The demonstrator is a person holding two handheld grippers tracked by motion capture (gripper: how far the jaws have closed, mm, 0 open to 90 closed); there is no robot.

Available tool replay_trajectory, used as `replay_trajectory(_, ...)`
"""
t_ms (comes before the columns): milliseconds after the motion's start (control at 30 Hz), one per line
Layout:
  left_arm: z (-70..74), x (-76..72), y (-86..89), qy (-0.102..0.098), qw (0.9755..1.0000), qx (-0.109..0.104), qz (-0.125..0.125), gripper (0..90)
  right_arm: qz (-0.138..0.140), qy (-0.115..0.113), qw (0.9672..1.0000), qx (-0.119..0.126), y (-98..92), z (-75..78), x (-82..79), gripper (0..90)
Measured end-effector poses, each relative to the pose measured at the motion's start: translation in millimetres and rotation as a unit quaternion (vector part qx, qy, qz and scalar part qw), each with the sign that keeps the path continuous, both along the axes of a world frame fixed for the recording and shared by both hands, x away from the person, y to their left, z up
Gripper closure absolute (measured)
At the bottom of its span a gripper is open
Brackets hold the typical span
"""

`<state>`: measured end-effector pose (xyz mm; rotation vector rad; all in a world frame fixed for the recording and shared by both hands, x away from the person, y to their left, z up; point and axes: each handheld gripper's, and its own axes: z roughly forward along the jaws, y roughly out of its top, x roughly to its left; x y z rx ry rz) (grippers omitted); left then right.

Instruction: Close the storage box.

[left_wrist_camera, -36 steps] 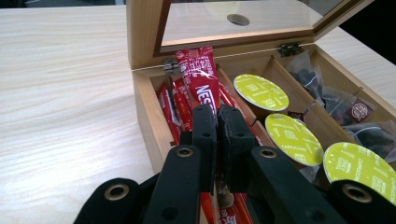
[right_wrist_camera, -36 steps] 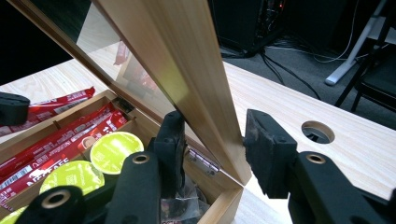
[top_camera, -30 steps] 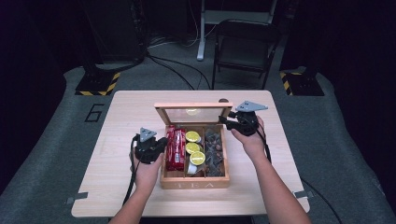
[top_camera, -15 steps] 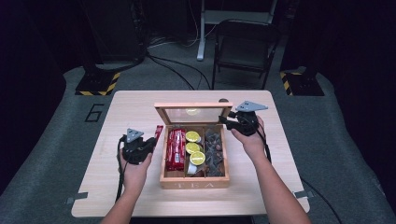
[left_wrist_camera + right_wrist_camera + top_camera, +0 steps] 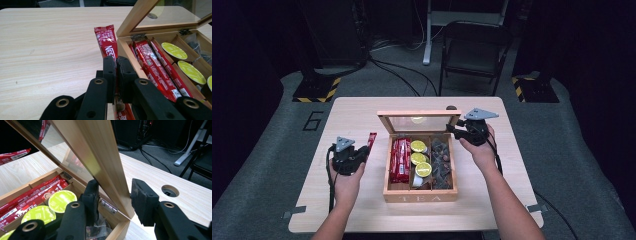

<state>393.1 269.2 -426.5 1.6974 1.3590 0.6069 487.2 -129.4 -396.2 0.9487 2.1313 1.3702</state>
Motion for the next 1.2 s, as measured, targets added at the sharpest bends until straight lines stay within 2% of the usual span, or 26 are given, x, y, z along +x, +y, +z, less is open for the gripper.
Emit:
replay_trajectory(200,0.1,-2.4,9.5,-0.002,1.0,0.005,0.005,85.5,0.0,-0.001,1.0,-0.002,0.1,0.1,-0.1,58.3)
replay_trajectory(433,-1.0,-4.6,21.1,-0.002,0.9999,-0.001,0.015,85.5,0.0,-0.001,1.0,-0.002,0.4,0.1,-0.2,58.3)
replay_trajectory(633,-4.1,-6.6,24.2,-0.004,0.9999,0.002,0.016,85.5,-0.002,0.0,1.0,-0.002,0.6,0.1,-0.5,58.3)
replay_trajectory(933,-15.7,-7.9,26.9,-0.002,0.9999,-0.003,0.017,85.5,-0.002,-0.001,1.0,-0.002,0.8,0.0,-0.8,58.3)
replay_trajectory(1200,-29.8,-8.8,30.7,0.004,0.9997,0.002,0.022,85.5,-0.002,-0.002,1.0,-0.004,0.8,-0.1,-1.1,58.3)
